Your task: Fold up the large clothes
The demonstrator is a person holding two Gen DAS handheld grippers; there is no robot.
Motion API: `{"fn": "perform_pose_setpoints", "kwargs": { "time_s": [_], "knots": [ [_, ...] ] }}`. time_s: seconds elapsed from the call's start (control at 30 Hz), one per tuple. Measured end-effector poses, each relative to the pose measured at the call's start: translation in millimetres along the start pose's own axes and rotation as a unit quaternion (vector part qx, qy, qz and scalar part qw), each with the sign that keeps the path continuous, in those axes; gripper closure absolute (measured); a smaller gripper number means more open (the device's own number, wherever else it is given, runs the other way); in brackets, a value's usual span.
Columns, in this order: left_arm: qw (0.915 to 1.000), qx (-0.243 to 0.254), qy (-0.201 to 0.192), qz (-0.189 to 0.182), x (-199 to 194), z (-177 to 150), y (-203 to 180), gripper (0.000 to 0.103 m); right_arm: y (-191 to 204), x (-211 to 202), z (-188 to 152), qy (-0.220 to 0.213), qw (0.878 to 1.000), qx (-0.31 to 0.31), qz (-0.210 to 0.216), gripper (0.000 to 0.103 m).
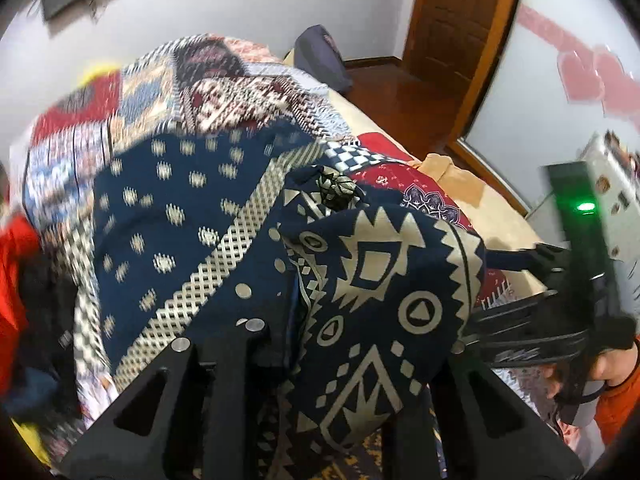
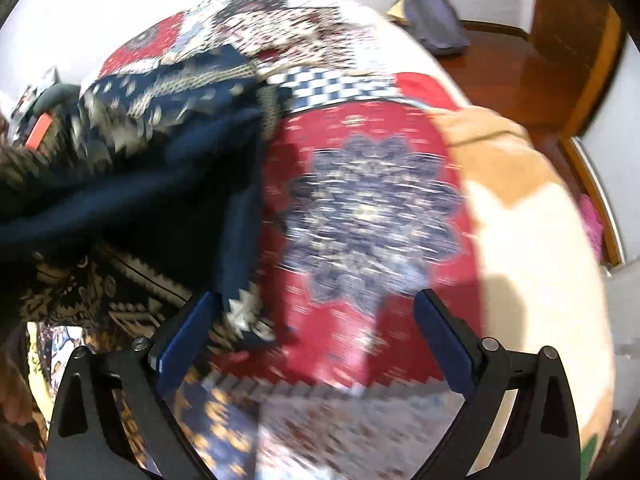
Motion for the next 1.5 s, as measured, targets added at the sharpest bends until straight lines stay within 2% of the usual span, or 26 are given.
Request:
{"fn": "perform_pose_setpoints", "kwargs": {
  "time_s": [0.07, 0.13, 0.23, 0.3, 0.37, 0.47, 0.53, 0.6, 0.73, 0.83, 0.9, 1.03, 1.1, 1.2, 1.27, 1.4, 1.5],
  "knots": [
    [0.9999, -0.008, -0.004, -0.013, -6.6, -3.4, 2.0, 0.079, -9.2, -11.8, -6.0, -0.008, 1.000, 0.003, -0.004, 0.004],
    [0.9995, -0.011, -0.004, -0.029, -14.5, -7.0, 2.0, 0.064, -14.3, -26.1, -10.8, -0.020, 1.000, 0.002, -0.008, 0.004],
    [0.9992, -0.001, -0.012, -0.038, -31.6, -17.2, -2.6, 0.051, -17.2, -43.7, -8.5, -0.040, 0.999, 0.002, -0.005, 0.004],
    [0.9994, 0.003, -0.020, -0.028, -45.7, -23.6, -6.3, 0.044, -11.9, -58.7, -3.1, -0.058, 0.998, -0.001, 0.004, 0.004],
    [0.9991, 0.004, -0.035, -0.022, -62.0, -30.0, -2.6, 0.042, -0.5, -68.0, 10.0, -0.078, 0.997, -0.007, 0.010, 0.004],
    [0.9977, -0.010, -0.061, -0.027, -86.4, -34.8, 13.1, 0.036, 18.6, -82.5, 22.0, -0.103, 0.994, -0.016, 0.023, 0.004],
    [0.9962, -0.027, -0.082, -0.012, -97.3, -36.5, 28.0, 0.032, 33.6, -87.3, 30.6, -0.116, 0.992, -0.026, 0.034, 0.004],
    [0.9950, -0.045, -0.090, 0.003, -101.9, -38.1, 48.5, 0.031, 46.2, -94.5, 34.1, -0.126, 0.990, -0.039, 0.043, 0.004],
    [0.9943, -0.087, -0.052, 0.032, -76.1, -40.0, 85.2, 0.031, 78.7, -91.7, 45.6, -0.128, 0.988, -0.068, 0.052, 0.004],
    [0.9944, -0.103, -0.010, 0.023, -45.7, -47.8, 97.7, 0.031, 95.3, -82.2, 46.2, -0.118, 0.988, -0.084, 0.059, 0.004],
    [0.9940, -0.109, 0.000, 0.008, -31.1, -55.9, 99.1, 0.030, 101.1, -62.7, 47.0, -0.097, 0.989, -0.088, 0.062, 0.004],
    [0.9938, -0.111, -0.005, 0.013, -25.8, -66.9, 98.4, 0.029, 89.4, -17.0, 42.5, -0.047, 0.996, -0.069, 0.044, 0.004],
    [0.9932, -0.116, -0.007, 0.010, -25.0, -70.4, 99.4, 0.025, 76.1, 3.4, 37.3, -0.023, 0.998, -0.058, 0.031, 0.004],
    [0.9936, -0.111, -0.006, 0.018, -21.9, -76.3, 95.1, 0.024, 57.6, 27.5, 24.0, 0.013, 0.997, -0.050, 0.054, 0.004],
    [0.9939, -0.107, -0.009, 0.025, -22.7, -81.4, 90.9, 0.024, 49.1, 31.4, 15.3, 0.015, 0.997, -0.049, 0.055, 0.004],
    [0.9935, -0.112, -0.009, 0.016, -27.6, -88.7, 92.6, 0.024, 35.0, 21.5, 4.3, 0.009, 0.997, -0.041, 0.059, 0.004],
    [0.9941, -0.105, -0.014, 0.026, -41.0, -89.4, 93.7, 0.024, 32.5, 9.5, 1.9, 0.002, 0.999, -0.043, 0.033, 0.004]
  ]
}}
Point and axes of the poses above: each gripper's, at about its wrist camera, not at the fingertips, and x roughly the way its jaws point, y to its left, z to its top, the point moved 4 cm from there along x, roughly the way its jaws point, and after that the axes turned 11 degrees about y, right-handed, at the moved point
